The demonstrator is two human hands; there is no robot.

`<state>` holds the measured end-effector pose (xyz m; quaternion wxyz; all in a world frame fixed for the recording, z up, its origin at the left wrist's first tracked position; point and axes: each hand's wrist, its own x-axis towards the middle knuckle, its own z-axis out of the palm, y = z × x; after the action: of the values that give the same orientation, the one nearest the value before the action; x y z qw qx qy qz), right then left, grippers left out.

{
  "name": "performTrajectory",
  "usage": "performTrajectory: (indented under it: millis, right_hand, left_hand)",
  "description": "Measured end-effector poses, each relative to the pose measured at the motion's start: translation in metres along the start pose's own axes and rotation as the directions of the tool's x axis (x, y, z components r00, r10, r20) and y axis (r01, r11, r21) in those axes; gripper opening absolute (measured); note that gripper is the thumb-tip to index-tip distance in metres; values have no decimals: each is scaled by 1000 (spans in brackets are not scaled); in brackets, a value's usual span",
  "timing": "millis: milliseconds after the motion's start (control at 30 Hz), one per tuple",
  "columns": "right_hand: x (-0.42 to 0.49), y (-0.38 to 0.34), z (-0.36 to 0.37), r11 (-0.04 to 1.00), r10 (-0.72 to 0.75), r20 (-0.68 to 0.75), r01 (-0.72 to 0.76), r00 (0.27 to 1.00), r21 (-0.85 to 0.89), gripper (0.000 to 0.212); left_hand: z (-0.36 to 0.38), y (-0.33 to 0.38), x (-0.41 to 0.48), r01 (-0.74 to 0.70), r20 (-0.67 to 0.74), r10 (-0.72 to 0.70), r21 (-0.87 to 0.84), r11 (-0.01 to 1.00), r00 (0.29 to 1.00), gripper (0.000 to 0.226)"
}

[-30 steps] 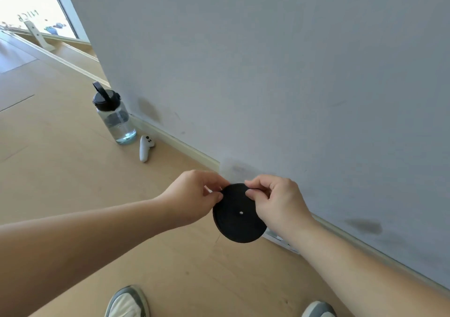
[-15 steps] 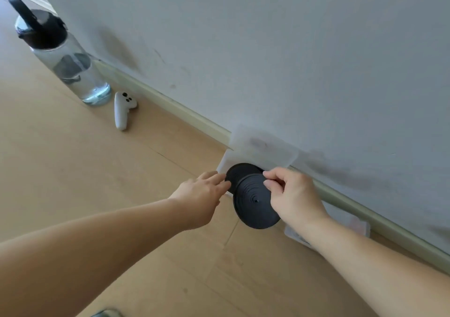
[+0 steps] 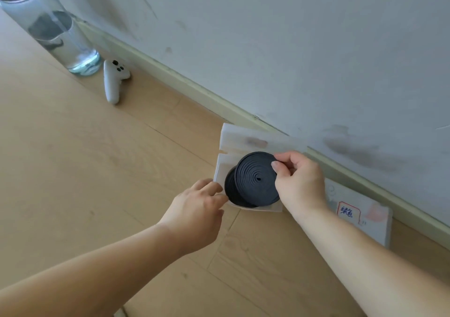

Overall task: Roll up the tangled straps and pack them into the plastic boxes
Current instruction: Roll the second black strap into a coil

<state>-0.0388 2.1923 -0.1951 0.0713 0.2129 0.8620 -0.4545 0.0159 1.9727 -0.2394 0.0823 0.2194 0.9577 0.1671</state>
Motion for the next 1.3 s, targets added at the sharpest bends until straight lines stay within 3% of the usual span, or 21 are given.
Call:
performTrajectory:
  millis: [167, 267, 400, 700, 867, 1033, 1300]
  right_hand:
    - [0, 0, 6, 987, -122, 33, 125, 992, -100, 15]
    - [3, 2, 7, 996, -77, 27, 78, 997, -39, 16]
    - [1, 5, 10, 998, -55, 58, 54, 997, 16, 20]
    - [6, 8, 27, 1000, -17, 111, 14, 994, 25, 27]
    - [3, 7, 28, 999, -35, 198, 41, 980, -29, 20]
    - [-12, 13, 29, 997, -38, 219, 52, 975, -59, 16]
    - [-30, 19, 20, 999, -5, 223, 12, 975, -31, 24]
  left_hand:
    - [0, 0, -5, 21, -33, -21, -1, 1000, 999, 30]
    - [-3, -1, 1, 38, -74, -38, 3, 999, 997, 18]
    - [0, -3, 3, 94, -56, -99, -84, 992, 994, 32]
    - [-5, 1, 4, 58, -88, -59, -13, 998, 994, 41]
    - [-16, 10, 15, -96, 14, 96, -23, 995, 995, 61]
    - [-15, 8, 13, -51, 64, 58, -105, 993, 996, 70]
    - [-11, 1, 7, -85, 115, 109, -196, 977, 987, 87]
